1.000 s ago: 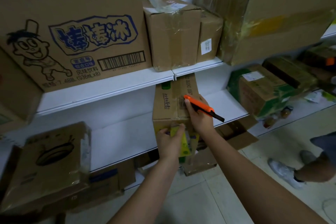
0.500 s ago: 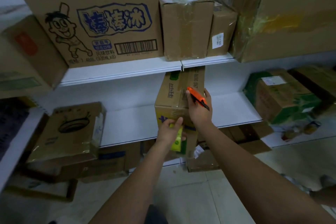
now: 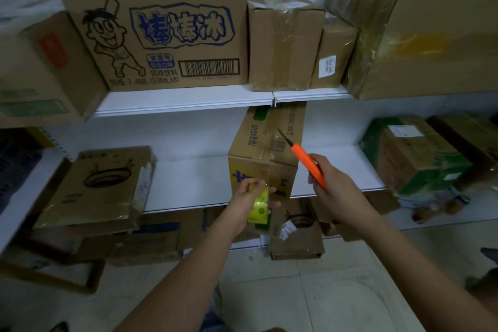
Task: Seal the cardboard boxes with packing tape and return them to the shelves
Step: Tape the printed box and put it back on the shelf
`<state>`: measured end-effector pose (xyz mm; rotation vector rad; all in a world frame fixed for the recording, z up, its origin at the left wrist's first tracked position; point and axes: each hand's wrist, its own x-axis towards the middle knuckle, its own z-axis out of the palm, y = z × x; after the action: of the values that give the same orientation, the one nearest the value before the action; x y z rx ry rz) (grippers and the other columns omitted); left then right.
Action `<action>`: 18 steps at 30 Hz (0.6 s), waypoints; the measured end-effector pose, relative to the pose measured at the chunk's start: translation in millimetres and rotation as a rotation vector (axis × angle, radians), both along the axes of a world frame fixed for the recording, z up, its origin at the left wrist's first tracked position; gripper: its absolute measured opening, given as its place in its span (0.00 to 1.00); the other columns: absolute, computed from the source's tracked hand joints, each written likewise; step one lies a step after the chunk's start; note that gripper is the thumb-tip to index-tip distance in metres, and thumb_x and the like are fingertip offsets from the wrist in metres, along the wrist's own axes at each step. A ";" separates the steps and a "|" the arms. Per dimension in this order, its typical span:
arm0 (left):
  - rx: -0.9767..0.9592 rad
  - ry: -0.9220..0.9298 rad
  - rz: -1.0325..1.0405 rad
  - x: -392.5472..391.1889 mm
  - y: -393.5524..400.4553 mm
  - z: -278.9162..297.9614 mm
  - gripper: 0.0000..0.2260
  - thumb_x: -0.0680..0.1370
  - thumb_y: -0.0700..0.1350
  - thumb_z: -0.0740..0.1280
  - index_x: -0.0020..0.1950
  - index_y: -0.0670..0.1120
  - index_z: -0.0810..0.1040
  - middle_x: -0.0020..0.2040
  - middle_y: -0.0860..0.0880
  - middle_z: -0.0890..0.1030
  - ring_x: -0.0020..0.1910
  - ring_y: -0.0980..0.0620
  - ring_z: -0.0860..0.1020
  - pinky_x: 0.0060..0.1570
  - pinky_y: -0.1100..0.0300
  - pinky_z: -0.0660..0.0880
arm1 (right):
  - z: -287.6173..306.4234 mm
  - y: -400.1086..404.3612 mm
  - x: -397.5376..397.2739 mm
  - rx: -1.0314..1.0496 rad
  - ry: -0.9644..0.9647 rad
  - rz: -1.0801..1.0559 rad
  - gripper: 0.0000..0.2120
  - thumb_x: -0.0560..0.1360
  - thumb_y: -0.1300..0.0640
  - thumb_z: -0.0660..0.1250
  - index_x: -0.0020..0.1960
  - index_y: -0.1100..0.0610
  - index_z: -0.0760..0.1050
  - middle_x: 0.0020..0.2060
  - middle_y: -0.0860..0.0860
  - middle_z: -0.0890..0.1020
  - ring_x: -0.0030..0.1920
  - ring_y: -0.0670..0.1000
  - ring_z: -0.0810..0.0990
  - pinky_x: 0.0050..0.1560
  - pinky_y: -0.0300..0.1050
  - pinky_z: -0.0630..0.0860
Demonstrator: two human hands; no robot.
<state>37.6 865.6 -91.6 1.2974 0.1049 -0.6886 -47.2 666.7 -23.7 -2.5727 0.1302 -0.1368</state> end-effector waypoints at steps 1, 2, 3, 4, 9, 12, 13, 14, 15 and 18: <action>-0.002 0.006 0.003 0.0 1.3 -1.8 0.11 0.82 0.46 0.66 0.60 0.43 0.70 0.51 0.44 0.86 0.40 0.40 0.85 0.45 0.49 0.79 | -0.9 2.2 -2.8 -0.004 0.018 0.039 0.27 0.81 0.58 0.64 0.76 0.49 0.59 0.53 0.46 0.78 0.52 0.51 0.80 0.50 0.44 0.74; -0.003 0.008 0.009 0.4 1.9 -3.7 0.10 0.81 0.46 0.67 0.59 0.43 0.71 0.51 0.43 0.86 0.39 0.40 0.85 0.46 0.49 0.79 | -1.0 4.3 -4.0 -0.009 0.028 0.082 0.29 0.80 0.55 0.65 0.77 0.47 0.58 0.58 0.46 0.76 0.55 0.49 0.78 0.51 0.42 0.73; -0.003 0.009 0.026 1.0 1.8 -6.1 0.10 0.81 0.45 0.67 0.58 0.43 0.72 0.51 0.42 0.86 0.38 0.41 0.85 0.47 0.49 0.79 | 0.8 7.5 -3.2 -0.029 0.036 0.128 0.30 0.80 0.52 0.66 0.78 0.45 0.57 0.62 0.45 0.73 0.58 0.47 0.76 0.52 0.41 0.71; -0.001 0.007 0.049 0.9 1.3 -8.3 0.09 0.80 0.45 0.68 0.58 0.43 0.73 0.50 0.42 0.86 0.36 0.41 0.84 0.46 0.49 0.79 | 1.5 9.4 -0.4 -0.061 0.044 0.174 0.32 0.79 0.48 0.67 0.78 0.42 0.56 0.65 0.45 0.72 0.58 0.46 0.74 0.52 0.39 0.69; -0.013 -0.021 0.129 -2.4 -2.4 -10.3 0.07 0.79 0.43 0.69 0.54 0.42 0.75 0.45 0.41 0.84 0.32 0.45 0.83 0.35 0.53 0.81 | 1.6 18.3 7.1 -0.311 0.041 0.286 0.26 0.81 0.37 0.55 0.78 0.34 0.54 0.67 0.45 0.73 0.61 0.49 0.75 0.48 0.40 0.69; 0.044 -0.141 0.152 -0.7 -3.6 -6.9 0.05 0.80 0.39 0.67 0.53 0.38 0.76 0.45 0.42 0.82 0.34 0.53 0.84 0.30 0.61 0.78 | 2.8 16.8 12.6 -0.345 0.015 0.258 0.24 0.82 0.38 0.53 0.78 0.36 0.57 0.70 0.45 0.73 0.63 0.50 0.76 0.54 0.44 0.74; 0.055 -0.170 0.144 0.1 -4.0 -6.7 0.04 0.80 0.39 0.67 0.53 0.38 0.77 0.45 0.42 0.82 0.34 0.54 0.84 0.30 0.62 0.78 | 3.2 15.0 16.5 -0.357 0.013 0.249 0.24 0.82 0.38 0.53 0.78 0.36 0.58 0.71 0.45 0.73 0.64 0.50 0.76 0.54 0.45 0.74; 0.059 -0.174 0.137 0.9 -4.1 -6.4 0.04 0.80 0.39 0.67 0.52 0.38 0.77 0.45 0.42 0.82 0.35 0.55 0.84 0.30 0.61 0.79 | 3.2 13.2 20.3 -0.370 0.017 0.251 0.24 0.82 0.38 0.53 0.77 0.36 0.58 0.71 0.45 0.73 0.64 0.50 0.76 0.54 0.45 0.74; 0.064 -0.168 0.134 1.3 -3.9 -6.1 0.04 0.80 0.39 0.67 0.52 0.38 0.77 0.44 0.42 0.82 0.35 0.54 0.84 0.31 0.61 0.79 | 3.1 12.3 22.9 -0.375 0.019 0.259 0.24 0.82 0.38 0.54 0.77 0.36 0.58 0.70 0.45 0.73 0.64 0.50 0.75 0.54 0.45 0.74; 0.076 -0.132 0.138 1.9 -3.2 -6.3 0.04 0.80 0.40 0.68 0.52 0.39 0.77 0.42 0.43 0.83 0.33 0.52 0.84 0.30 0.59 0.79 | -1.7 11.8 25.2 -0.394 0.044 0.285 0.24 0.82 0.38 0.53 0.77 0.35 0.58 0.67 0.46 0.75 0.61 0.50 0.76 0.48 0.44 0.71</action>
<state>39.5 862.5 -97.9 1.3909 0.1127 -0.4834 -22.0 678.5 -25.4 -2.9524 -0.2747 0.0031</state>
